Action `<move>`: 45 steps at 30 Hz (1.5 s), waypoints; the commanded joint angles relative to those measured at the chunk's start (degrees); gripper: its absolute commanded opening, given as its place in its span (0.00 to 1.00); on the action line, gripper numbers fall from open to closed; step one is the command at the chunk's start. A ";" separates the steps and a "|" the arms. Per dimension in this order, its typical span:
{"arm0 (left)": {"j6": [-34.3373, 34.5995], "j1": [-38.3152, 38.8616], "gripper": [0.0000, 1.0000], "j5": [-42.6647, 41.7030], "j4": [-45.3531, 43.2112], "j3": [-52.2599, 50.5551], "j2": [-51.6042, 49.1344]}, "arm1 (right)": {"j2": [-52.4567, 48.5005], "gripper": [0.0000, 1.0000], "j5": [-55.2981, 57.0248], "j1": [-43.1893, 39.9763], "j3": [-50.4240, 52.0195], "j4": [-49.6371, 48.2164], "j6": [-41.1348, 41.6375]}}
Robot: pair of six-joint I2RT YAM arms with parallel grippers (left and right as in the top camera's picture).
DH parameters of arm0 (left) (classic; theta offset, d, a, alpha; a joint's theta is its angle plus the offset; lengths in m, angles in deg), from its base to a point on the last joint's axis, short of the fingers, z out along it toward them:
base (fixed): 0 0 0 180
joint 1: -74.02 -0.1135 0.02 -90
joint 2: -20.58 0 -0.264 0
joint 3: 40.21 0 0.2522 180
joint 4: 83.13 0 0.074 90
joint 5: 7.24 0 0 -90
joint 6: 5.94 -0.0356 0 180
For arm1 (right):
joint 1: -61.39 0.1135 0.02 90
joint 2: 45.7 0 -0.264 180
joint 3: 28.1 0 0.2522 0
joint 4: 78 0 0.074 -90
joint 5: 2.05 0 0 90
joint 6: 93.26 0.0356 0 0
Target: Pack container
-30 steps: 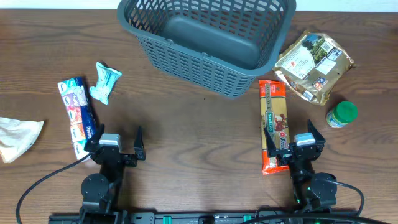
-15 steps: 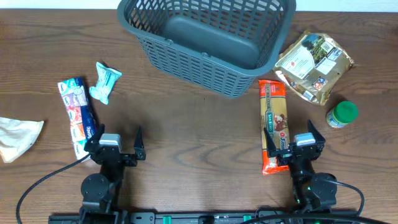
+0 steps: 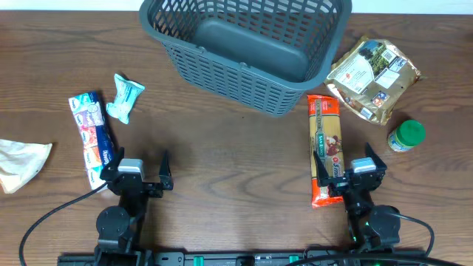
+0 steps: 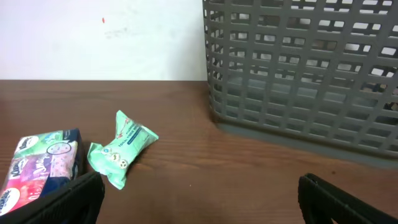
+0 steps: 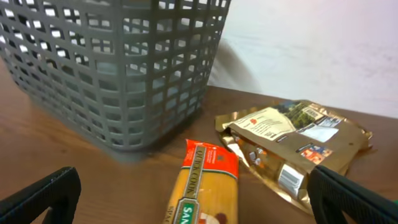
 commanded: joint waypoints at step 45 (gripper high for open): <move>5.81 0.24 0.94 -5.79 71.89 92.76 -74.88 | -72.28 0.29 -9.79 -0.15 -96.74 68.65 7.58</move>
